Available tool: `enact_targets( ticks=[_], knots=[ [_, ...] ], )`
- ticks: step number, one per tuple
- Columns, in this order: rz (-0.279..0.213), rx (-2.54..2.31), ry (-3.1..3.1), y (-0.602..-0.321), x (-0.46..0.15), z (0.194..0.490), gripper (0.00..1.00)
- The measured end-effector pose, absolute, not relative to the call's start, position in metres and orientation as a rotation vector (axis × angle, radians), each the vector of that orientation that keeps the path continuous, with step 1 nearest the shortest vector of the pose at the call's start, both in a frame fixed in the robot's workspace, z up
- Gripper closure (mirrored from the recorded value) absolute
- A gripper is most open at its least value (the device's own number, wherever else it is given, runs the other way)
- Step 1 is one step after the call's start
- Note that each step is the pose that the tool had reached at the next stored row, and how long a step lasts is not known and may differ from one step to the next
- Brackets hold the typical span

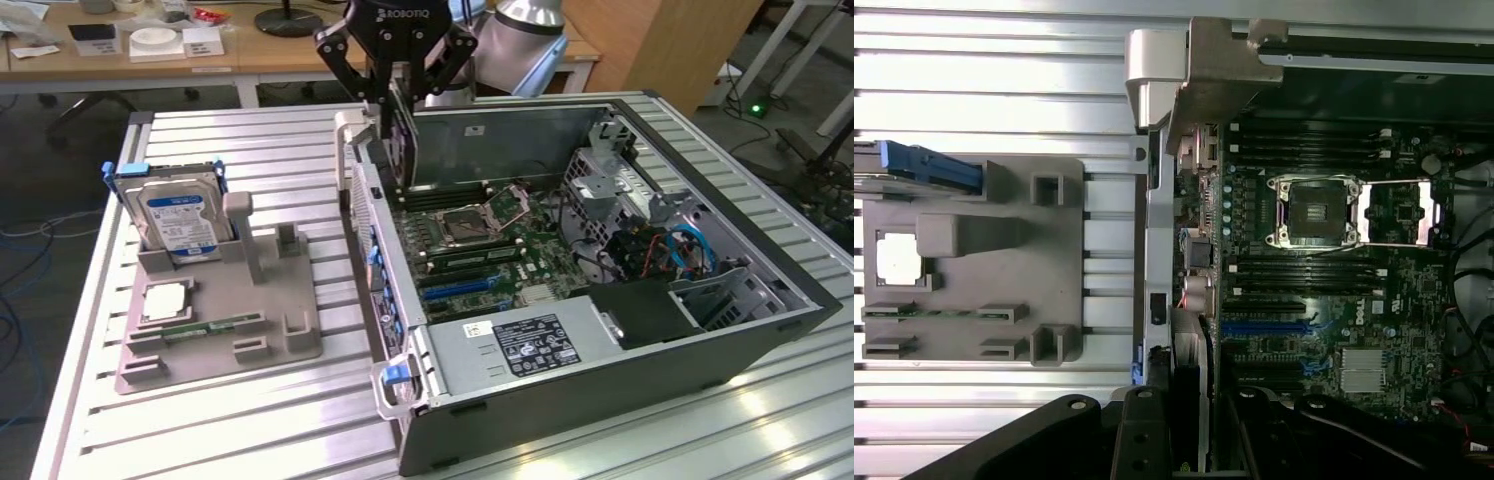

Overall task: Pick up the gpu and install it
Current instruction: 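Pick up the gpu and move the gpu toward the slot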

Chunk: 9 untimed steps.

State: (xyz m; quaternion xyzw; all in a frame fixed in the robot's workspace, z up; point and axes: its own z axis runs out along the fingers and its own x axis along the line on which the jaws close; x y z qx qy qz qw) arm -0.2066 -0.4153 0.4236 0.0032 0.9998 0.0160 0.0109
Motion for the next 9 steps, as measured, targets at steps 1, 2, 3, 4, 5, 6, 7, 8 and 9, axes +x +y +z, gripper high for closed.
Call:
enact_targets(
  ticks=[1, 2, 3, 4, 5, 6, 7, 8, 9],
  knots=[
    [0.050, 0.010, 3.119, -0.415, -0.206, 0.424, 0.73],
    [0.050, 0.010, 3.119, -0.415, -0.204, 0.424, 0.73],
    [0.050, 0.010, 3.119, -0.415, -0.203, 0.424, 0.73],
    [0.050, 0.010, 3.119, -0.415, -0.202, 0.424, 0.73],
    [0.050, 0.010, 3.119, -0.415, -0.201, 0.424, 0.73],
    [0.050, 0.010, 3.119, -0.415, -0.200, 0.424, 0.73],
    [0.050, 0.010, 3.119, -0.415, -0.198, 0.424, 0.73],
    [0.050, 0.010, 3.119, -0.415, -0.197, 0.424, 0.73],
    [0.050, 0.010, 3.119, -0.415, -0.195, 0.424, 0.73]
  ],
)
